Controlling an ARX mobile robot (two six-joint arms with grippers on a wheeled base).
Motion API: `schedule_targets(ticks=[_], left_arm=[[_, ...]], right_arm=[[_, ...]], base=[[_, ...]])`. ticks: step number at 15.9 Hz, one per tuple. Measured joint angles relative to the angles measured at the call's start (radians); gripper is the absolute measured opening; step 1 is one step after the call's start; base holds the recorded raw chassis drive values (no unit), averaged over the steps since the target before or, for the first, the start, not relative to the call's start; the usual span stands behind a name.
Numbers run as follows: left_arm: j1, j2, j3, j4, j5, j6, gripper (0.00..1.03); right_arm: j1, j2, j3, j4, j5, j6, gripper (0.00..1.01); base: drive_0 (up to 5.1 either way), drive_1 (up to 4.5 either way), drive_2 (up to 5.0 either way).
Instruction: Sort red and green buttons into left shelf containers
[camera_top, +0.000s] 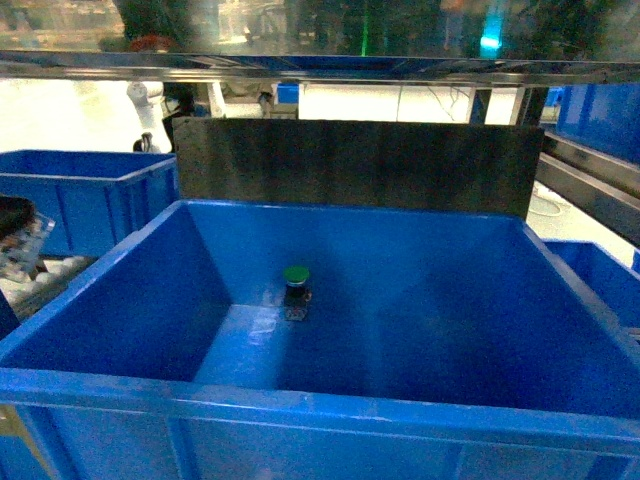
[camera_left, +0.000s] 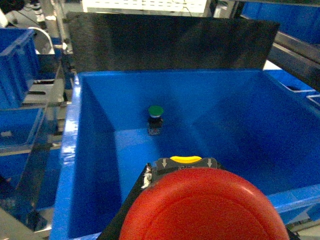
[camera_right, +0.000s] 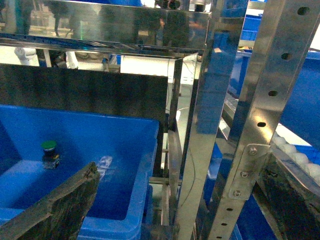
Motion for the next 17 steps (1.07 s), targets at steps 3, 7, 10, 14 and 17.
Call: schedule_targets(ticks=[3, 7, 10, 14, 17], left_arm=[[-0.038, 0.043, 0.000, 0.030, -0.016, 0.003, 0.25], [-0.121, 0.182, -0.005, 0.176, -0.077, 0.003, 0.25], [-0.171, 0.394, -0.024, 0.323, -0.167, -0.005, 0.25], [-0.218, 0.607, 0.083, 0.391, -0.207, 0.005, 0.25], [-0.182, 0.711, 0.162, 0.386, -0.212, -0.002, 0.25]], right_arm=[[0.000, 0.000, 0.000, 0.000, 0.000, 0.000, 0.98], [0.000, 0.000, 0.000, 0.000, 0.000, 0.000, 0.98], [0.000, 0.000, 0.000, 0.000, 0.000, 0.000, 0.98], [0.000, 0.000, 0.000, 0.000, 0.000, 0.000, 0.98], [0.000, 0.000, 0.000, 0.000, 0.000, 0.000, 0.98]], base=[[0.0, 0.00, 0.0], [0.0, 0.00, 0.0], [0.0, 0.00, 0.0], [0.0, 0.00, 0.0], [0.0, 0.00, 0.0]])
